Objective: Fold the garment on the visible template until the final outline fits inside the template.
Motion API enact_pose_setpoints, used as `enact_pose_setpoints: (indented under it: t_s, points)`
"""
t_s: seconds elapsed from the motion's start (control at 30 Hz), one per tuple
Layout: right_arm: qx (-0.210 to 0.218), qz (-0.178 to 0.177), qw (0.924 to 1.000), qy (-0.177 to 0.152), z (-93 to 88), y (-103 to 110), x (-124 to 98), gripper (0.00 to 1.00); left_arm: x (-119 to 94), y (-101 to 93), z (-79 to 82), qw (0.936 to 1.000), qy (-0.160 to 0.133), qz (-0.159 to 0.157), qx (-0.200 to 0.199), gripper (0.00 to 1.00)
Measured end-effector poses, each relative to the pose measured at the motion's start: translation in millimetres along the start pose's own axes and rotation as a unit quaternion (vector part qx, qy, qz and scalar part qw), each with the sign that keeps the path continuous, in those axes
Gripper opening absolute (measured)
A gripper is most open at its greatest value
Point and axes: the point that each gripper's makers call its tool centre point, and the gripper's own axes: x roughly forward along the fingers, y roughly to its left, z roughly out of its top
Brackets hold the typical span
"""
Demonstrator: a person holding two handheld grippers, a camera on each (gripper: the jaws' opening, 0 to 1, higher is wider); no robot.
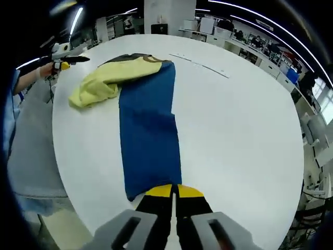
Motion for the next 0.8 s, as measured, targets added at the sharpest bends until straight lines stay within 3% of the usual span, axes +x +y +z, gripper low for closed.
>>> enact_pose_setpoints:
  t_s: [0.23, 0.8]
  points:
    - [-0.031, -0.005, 0.9989, 0.033, -0.8, -15, -3, 0.0, 2, 3.1, -4.9, 0.9999, 0.004, 0.005, -0.008, 0.83]
    - [-0.011, -0.048, 0.9974, 0.052, 8.5, -92, -7, 0.0, 4, 11.3, -15.2, 0.9994, 0.017, 0.021, -0.021, 0.83]
